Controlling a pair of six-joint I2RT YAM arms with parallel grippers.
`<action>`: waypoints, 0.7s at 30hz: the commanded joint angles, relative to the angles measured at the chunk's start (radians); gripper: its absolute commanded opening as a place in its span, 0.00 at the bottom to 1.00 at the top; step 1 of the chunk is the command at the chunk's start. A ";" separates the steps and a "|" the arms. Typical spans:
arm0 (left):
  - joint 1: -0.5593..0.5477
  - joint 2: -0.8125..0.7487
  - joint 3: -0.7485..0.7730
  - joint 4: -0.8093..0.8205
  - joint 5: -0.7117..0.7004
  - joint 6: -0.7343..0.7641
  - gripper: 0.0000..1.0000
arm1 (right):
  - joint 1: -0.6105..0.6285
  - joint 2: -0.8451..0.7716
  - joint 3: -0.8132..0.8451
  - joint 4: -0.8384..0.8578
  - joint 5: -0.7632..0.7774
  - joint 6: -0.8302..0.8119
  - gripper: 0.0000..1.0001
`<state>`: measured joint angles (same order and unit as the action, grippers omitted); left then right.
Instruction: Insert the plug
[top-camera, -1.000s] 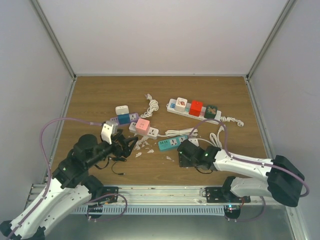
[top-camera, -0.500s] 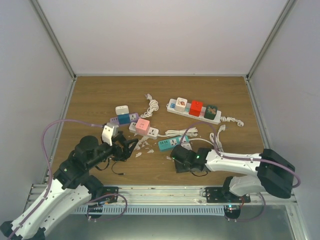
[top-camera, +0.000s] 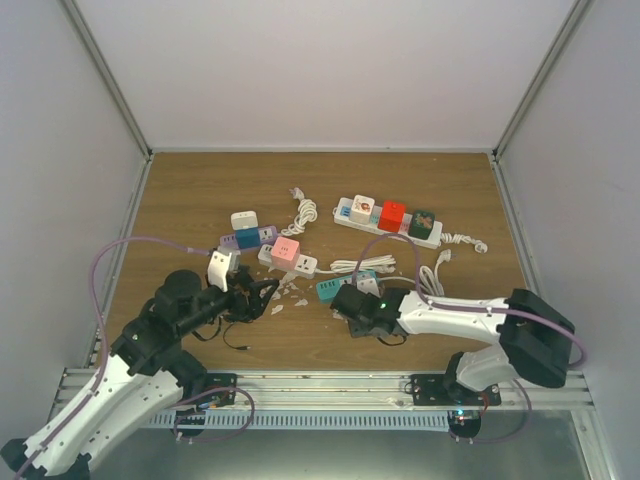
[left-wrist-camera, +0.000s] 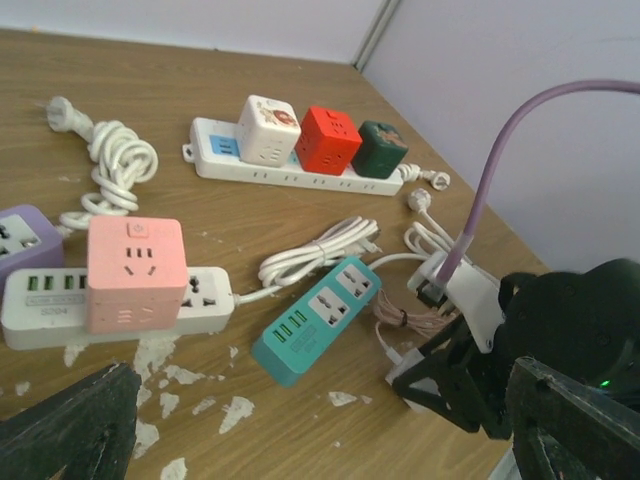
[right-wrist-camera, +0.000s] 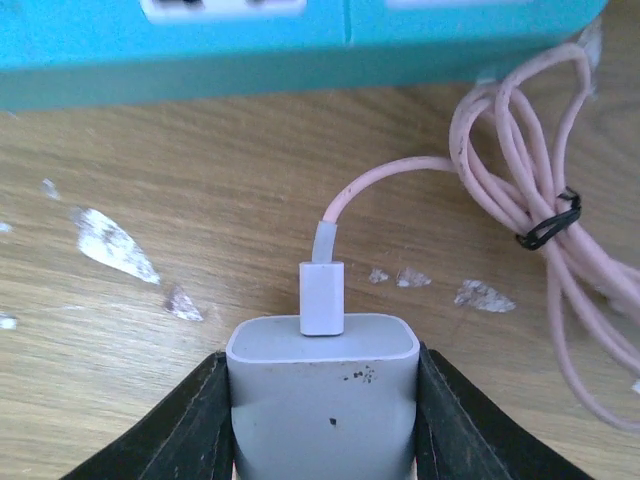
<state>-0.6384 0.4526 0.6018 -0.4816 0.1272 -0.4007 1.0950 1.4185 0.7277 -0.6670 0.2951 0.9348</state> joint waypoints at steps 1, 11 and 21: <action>0.008 0.031 -0.006 0.076 0.087 -0.102 0.99 | 0.006 -0.130 0.059 -0.009 0.122 0.033 0.31; -0.030 0.192 -0.060 0.370 0.185 -0.218 0.91 | -0.020 -0.422 0.186 0.179 0.322 -0.006 0.35; -0.175 0.337 -0.088 0.752 0.044 -0.142 0.84 | -0.082 -0.436 0.113 0.490 0.136 0.287 0.37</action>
<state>-0.7776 0.7555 0.5407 -0.0074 0.2371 -0.5812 1.0348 0.9855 0.8871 -0.3538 0.4873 1.0435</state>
